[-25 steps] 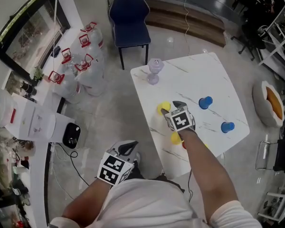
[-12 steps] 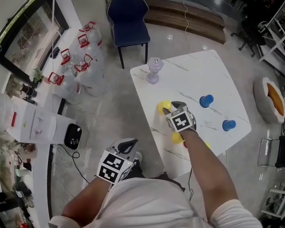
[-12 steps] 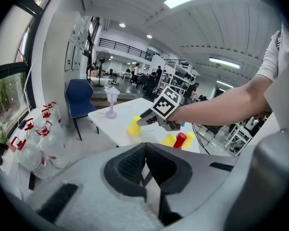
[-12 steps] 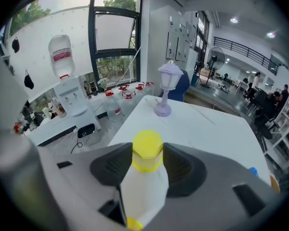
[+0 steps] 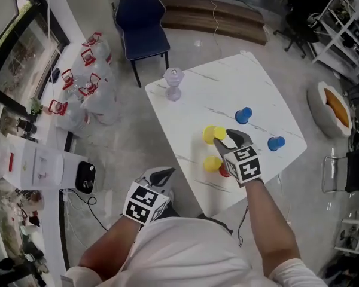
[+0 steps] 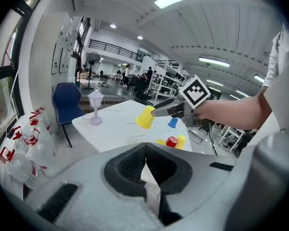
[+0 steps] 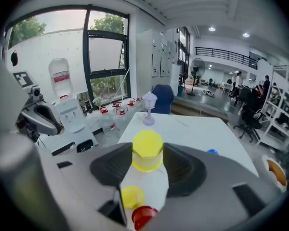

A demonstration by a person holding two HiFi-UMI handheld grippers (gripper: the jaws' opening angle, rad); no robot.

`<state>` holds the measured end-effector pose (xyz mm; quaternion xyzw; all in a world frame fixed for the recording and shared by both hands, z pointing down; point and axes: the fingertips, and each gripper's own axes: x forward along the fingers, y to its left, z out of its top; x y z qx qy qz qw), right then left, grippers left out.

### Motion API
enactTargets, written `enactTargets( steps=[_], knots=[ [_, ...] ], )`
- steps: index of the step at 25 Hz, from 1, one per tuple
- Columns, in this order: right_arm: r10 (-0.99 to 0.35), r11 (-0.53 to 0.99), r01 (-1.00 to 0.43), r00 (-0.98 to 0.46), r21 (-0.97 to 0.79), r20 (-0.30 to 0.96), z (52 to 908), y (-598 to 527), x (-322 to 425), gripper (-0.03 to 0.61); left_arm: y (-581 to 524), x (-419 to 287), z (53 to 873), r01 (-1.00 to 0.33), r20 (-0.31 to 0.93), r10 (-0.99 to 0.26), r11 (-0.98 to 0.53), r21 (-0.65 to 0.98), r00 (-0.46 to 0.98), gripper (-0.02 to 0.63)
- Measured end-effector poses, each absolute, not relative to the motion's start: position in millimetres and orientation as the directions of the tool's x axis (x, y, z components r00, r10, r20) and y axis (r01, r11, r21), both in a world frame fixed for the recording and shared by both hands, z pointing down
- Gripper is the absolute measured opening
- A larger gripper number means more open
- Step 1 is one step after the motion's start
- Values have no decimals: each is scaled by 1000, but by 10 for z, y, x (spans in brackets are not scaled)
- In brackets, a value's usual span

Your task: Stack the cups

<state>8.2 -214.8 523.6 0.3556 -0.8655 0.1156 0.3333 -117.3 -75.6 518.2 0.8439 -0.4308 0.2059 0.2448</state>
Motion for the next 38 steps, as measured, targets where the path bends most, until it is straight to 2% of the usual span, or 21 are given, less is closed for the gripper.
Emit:
enactTargets(
  steps=[8, 22, 23, 24, 25, 33, 38],
  knots=[
    [-552, 684, -724, -437, 86, 711, 5271, -1555, 801, 206, -746, -711, 5145, -772, 546, -576, -591, 235, 608, 9],
    [-510, 684, -726, -406, 72, 758, 5562, -1242, 859, 209, -583, -471, 5120, -737, 551, -538, -634, 235, 638, 9],
    [-511, 680, -731, -416, 59, 752, 5555, -1238, 848, 223, -572, -472, 5124, -736, 552, -537, -634, 236, 639, 9],
    [-514, 675, -736, -425, 45, 745, 5539, -1236, 839, 276, -565, -477, 5129, -736, 553, -535, -634, 237, 639, 9],
    [-517, 671, -741, -431, 37, 740, 5518, -1234, 840, 294, -562, -482, 5135, -736, 554, -534, -634, 238, 639, 9],
    [-585, 613, -790, -459, -6, 668, 5220, -1226, 1108, 271, -607, -428, 5165, -732, 559, -525, -637, 242, 642, 9],
    [-681, 492, -871, -380, 6, 626, 5208, -1399, 1652, 238, -672, -298, 5140, -722, 551, -523, -651, 234, 651, 9]
  ],
)
